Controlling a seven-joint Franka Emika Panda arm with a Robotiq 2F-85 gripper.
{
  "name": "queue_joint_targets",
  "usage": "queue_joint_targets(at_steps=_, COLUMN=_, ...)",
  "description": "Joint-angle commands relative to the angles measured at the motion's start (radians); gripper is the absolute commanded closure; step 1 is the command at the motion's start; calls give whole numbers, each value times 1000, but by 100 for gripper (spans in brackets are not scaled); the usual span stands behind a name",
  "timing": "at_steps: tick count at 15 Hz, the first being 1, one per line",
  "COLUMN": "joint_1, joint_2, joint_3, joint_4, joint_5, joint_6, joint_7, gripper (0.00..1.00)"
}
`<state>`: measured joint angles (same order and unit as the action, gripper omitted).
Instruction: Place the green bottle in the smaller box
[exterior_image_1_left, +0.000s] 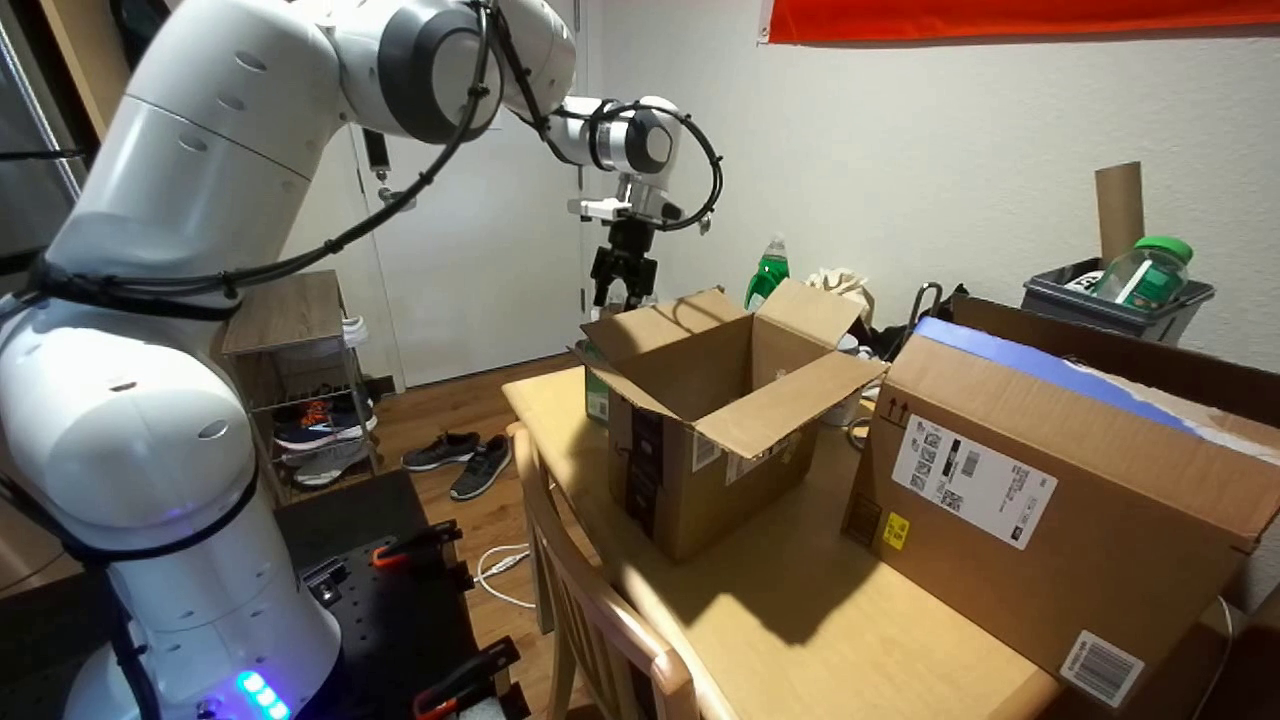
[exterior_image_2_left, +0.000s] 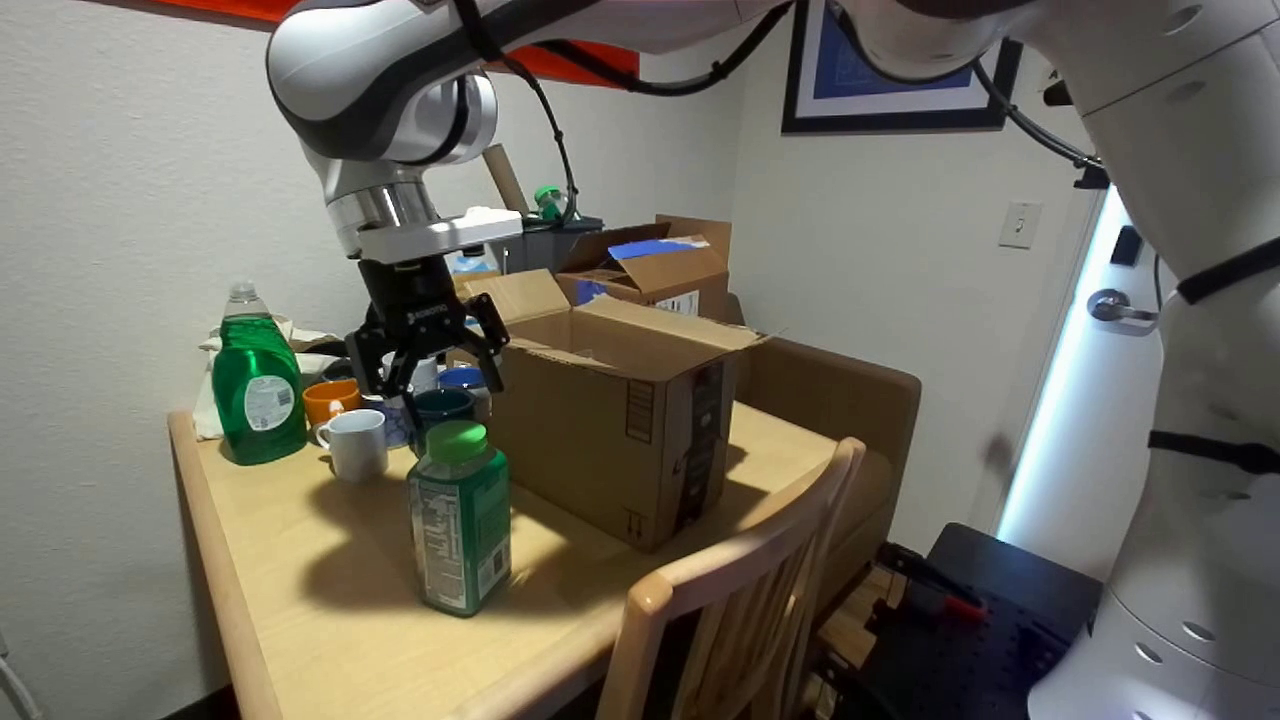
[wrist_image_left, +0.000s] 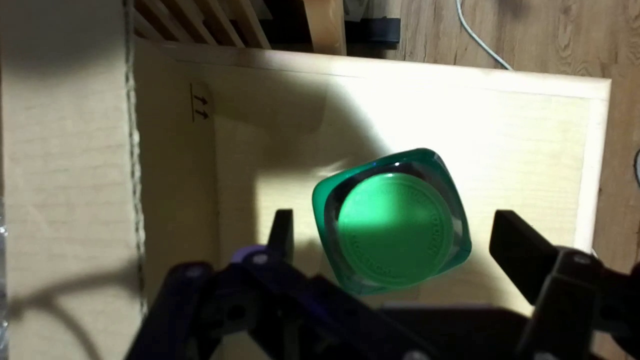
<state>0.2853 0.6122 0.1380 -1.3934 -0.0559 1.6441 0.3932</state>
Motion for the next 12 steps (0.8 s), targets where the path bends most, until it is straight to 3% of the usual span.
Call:
queue_joint_targets(at_steps=1, joint_1=9, joint_2=20, joint_3=-20, joint_4=41, joint_5=17, joint_6=2, joint_7=-10, gripper=0)
queue_joint_targets(at_steps=12, joint_1=22, joint_2=36, joint_3=-16, joint_4=47, joint_5=24, joint_6=6, joint_7=-13, gripper=0)
